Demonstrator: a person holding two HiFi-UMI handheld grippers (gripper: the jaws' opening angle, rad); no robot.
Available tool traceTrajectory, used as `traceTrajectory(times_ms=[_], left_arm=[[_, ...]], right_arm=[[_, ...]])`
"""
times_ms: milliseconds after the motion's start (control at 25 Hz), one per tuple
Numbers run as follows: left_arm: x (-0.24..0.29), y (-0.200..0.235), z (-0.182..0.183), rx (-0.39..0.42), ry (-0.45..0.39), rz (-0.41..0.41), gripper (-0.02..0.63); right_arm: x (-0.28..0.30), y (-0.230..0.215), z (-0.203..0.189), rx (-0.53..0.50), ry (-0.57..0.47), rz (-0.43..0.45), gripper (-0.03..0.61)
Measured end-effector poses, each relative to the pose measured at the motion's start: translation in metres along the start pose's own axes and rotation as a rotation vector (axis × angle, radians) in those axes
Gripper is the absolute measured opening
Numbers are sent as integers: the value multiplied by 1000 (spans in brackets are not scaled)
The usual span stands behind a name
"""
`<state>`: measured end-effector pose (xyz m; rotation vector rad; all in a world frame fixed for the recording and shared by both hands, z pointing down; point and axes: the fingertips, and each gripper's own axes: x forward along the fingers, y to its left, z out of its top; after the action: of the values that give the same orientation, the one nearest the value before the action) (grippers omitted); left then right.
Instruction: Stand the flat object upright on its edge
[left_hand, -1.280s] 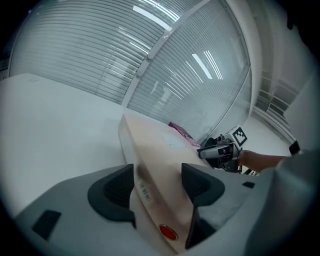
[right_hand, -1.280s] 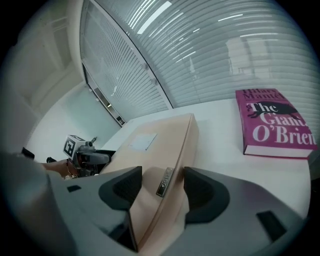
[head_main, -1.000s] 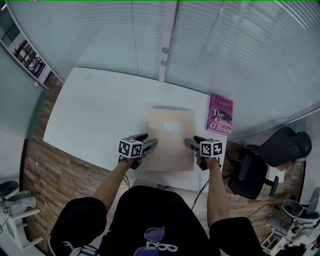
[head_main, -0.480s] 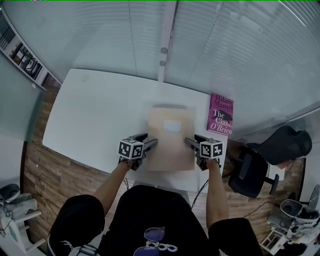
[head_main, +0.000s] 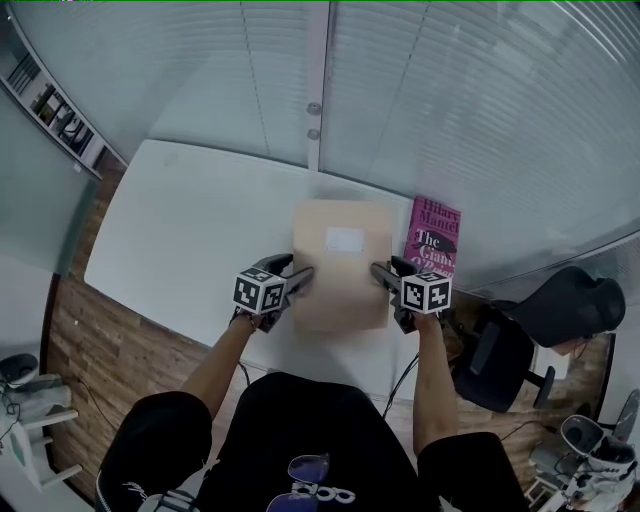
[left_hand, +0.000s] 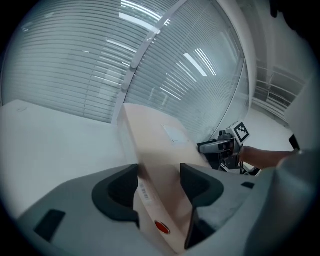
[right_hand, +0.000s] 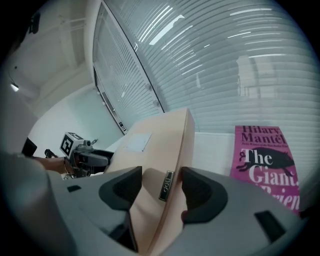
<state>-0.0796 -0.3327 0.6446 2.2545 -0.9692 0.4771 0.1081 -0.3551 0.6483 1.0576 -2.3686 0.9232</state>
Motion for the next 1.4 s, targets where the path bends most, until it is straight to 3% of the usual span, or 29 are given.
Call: traceTrajectory(times_ms=[480,800,1400], left_arm=[[6,-19,85,103,-142,95,256],[0,-30,125,194,-219,154,227],[-7,-42,157,274,-272,192,219]], right_arm=[[-40,-14,71,-91,-139,32,253],[-67,-16,114,-171,-259,-24,184],[-85,-14,134,-215,-324,-56,166]])
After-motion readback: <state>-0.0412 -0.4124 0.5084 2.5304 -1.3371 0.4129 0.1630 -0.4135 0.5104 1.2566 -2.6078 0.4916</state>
